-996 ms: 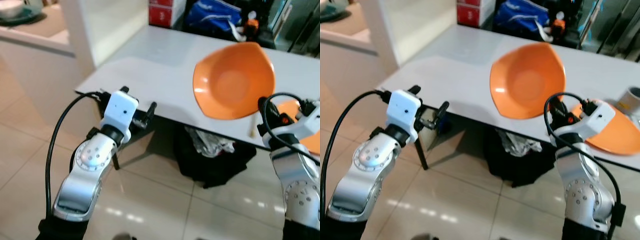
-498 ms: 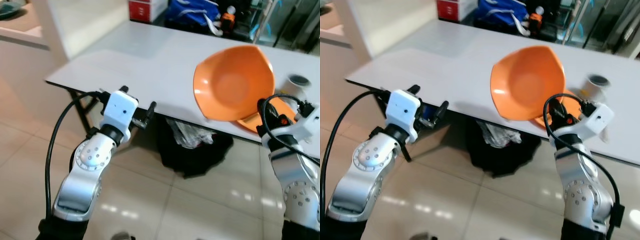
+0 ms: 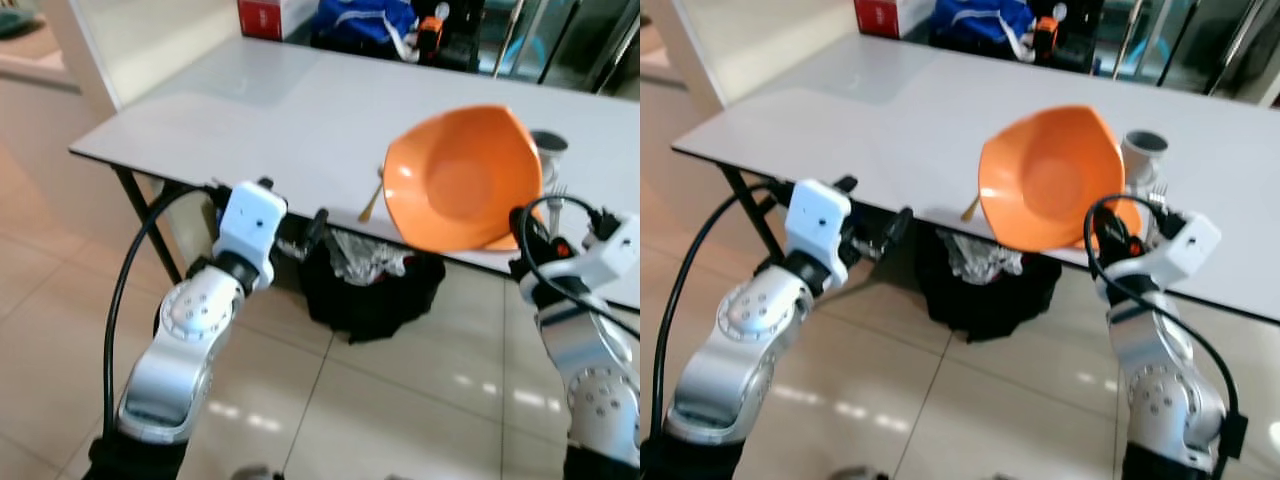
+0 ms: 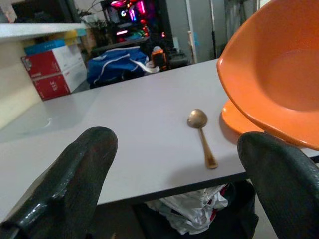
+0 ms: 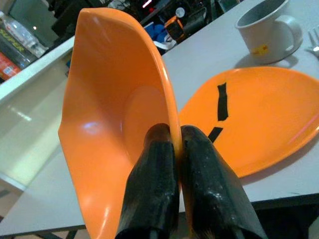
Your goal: Setting the table
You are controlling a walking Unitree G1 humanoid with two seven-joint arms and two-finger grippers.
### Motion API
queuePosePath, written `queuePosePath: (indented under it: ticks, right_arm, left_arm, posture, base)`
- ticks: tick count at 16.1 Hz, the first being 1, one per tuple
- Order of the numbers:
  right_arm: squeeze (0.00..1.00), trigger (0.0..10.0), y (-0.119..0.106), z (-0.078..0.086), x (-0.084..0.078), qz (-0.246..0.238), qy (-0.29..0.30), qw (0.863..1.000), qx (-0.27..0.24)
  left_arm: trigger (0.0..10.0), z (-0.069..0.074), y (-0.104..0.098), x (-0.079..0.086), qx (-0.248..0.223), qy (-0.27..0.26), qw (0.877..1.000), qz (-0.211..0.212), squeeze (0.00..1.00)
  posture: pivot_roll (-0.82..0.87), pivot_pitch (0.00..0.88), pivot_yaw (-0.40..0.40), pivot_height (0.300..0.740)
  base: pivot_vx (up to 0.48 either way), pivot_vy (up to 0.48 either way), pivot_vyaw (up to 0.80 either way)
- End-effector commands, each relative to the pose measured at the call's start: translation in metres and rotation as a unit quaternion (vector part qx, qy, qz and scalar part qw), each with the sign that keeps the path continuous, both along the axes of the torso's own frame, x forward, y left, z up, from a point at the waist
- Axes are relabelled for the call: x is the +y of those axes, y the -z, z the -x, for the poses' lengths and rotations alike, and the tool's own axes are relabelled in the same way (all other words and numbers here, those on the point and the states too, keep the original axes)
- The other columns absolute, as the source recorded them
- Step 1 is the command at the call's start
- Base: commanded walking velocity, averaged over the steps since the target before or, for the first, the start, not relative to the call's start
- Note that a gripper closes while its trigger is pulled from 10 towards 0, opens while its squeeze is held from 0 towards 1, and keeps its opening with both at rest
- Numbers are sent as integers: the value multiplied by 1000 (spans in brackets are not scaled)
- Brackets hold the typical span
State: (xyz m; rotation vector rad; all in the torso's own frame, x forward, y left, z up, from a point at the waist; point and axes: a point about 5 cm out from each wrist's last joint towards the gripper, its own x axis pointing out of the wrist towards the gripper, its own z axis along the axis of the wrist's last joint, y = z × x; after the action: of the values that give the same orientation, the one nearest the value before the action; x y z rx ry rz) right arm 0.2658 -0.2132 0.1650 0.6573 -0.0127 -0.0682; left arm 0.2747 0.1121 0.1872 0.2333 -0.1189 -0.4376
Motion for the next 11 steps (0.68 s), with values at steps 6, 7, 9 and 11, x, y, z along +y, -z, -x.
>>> queuePosePath:
  ticks: [6,7,9,11]
  right_arm:
    - [0,10000,-7,1,7,3,-23,1000,-13]
    - [0,10000,-7,0,7,3,-24,1000,-12]
    - [0,10000,-6,1,8,2,-27,1000,-10]
    - [0,10000,-6,1,9,2,-30,1000,-8]
  left_arm:
    - [10000,-1,-4,1,-3,6,1000,0,0]
    - [10000,-1,-4,1,-3,6,1000,0,0]
    - [10000,-1,-4,1,-2,7,1000,-1,0]
    - [10000,-1,-4,1,-2,8,1000,-1,0]
  posture:
    - [53,46,-11,740]
    - [54,46,-10,740]
    - [54,46,-10,740]
    - [54,50,-8,740]
  base:
    - [317,0,-253]
    - [322,0,0]
    - [321,0,0]
    - [319,0,0]
